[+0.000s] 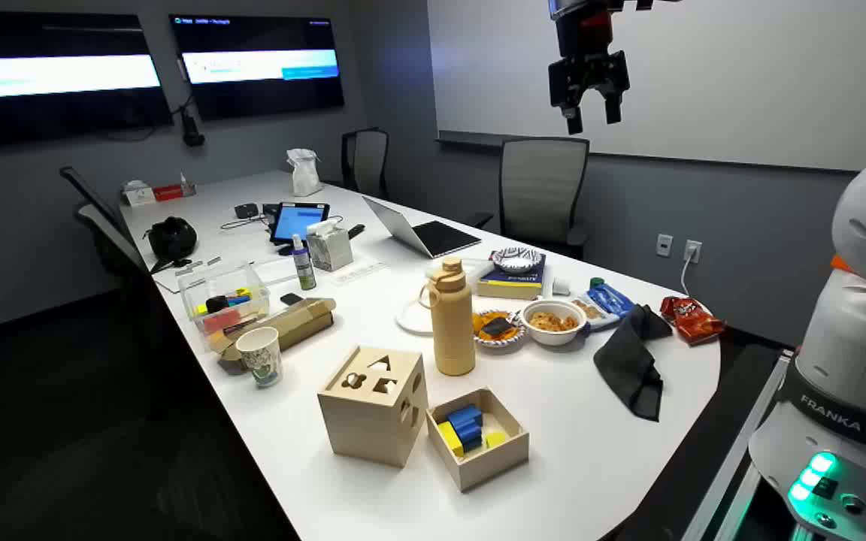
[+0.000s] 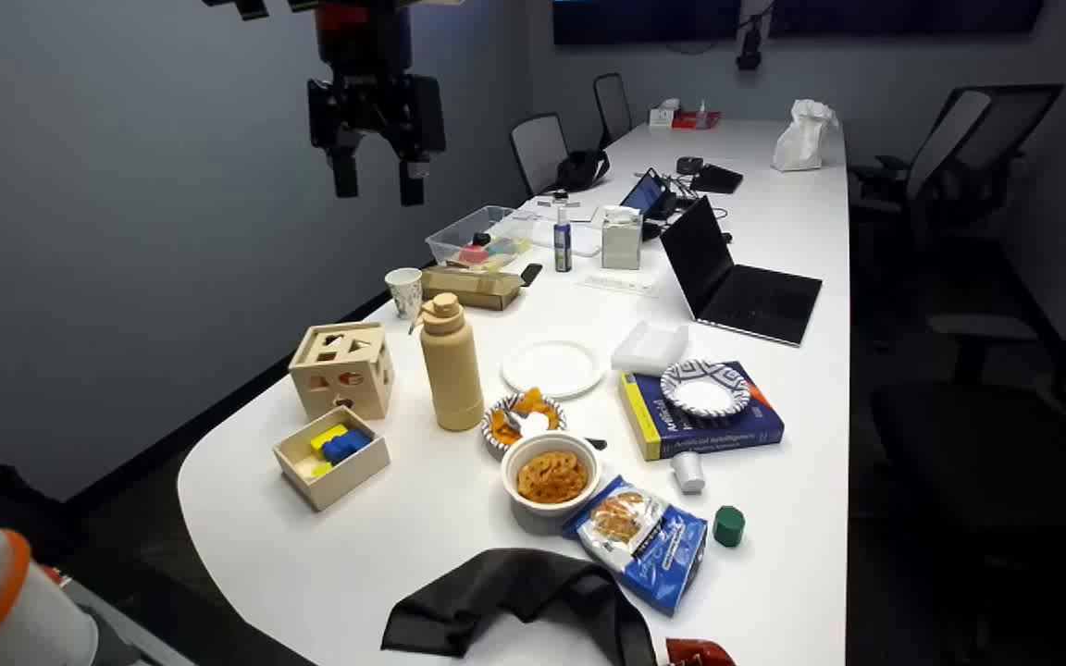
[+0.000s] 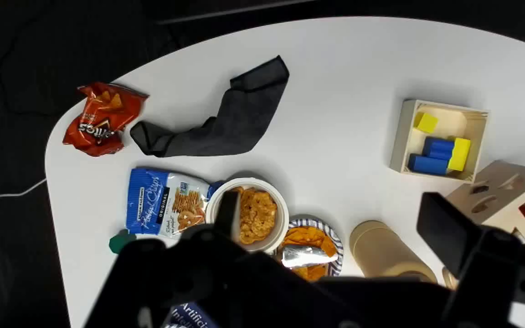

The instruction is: Put a yellow item in the cube

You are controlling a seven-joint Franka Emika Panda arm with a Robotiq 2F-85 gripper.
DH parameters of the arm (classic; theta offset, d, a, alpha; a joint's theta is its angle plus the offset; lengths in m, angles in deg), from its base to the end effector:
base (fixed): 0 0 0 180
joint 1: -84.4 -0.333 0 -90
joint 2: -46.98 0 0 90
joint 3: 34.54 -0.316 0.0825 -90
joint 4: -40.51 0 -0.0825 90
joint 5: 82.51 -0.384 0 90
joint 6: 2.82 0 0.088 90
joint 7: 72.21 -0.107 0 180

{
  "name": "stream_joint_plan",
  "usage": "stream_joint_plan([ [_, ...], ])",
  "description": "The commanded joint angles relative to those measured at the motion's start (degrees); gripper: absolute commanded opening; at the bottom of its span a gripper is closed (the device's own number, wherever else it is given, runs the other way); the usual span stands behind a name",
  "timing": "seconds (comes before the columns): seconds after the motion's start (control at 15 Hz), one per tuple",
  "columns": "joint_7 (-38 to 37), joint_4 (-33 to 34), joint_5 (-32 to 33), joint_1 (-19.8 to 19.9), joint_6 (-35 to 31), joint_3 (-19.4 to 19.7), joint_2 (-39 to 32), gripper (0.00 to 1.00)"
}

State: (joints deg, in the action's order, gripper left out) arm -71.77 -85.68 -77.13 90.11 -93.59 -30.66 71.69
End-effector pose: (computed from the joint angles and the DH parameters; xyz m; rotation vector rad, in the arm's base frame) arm 0.3947 -0.0801 0.5372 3.0705 -0.2164 -0.2969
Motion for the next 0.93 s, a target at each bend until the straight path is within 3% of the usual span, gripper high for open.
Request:
stream_joint_plan([
  [0.0,-0.09,0.15,0.10,-0.35,0.15,0.30,-0.05,1.00],
  [0.27,-0.09,0.18,0.10,-0.35,0.15,0.30,-0.05,1.00],
  [0.4,-1.97,2.32,-4.74,-0.93,-0.88,0.66,-4.76,1.00],
  [0.87,-16.03,-0.14,-14.39,-5.86,-13.46,-6.77,-16.36,1.00],
])
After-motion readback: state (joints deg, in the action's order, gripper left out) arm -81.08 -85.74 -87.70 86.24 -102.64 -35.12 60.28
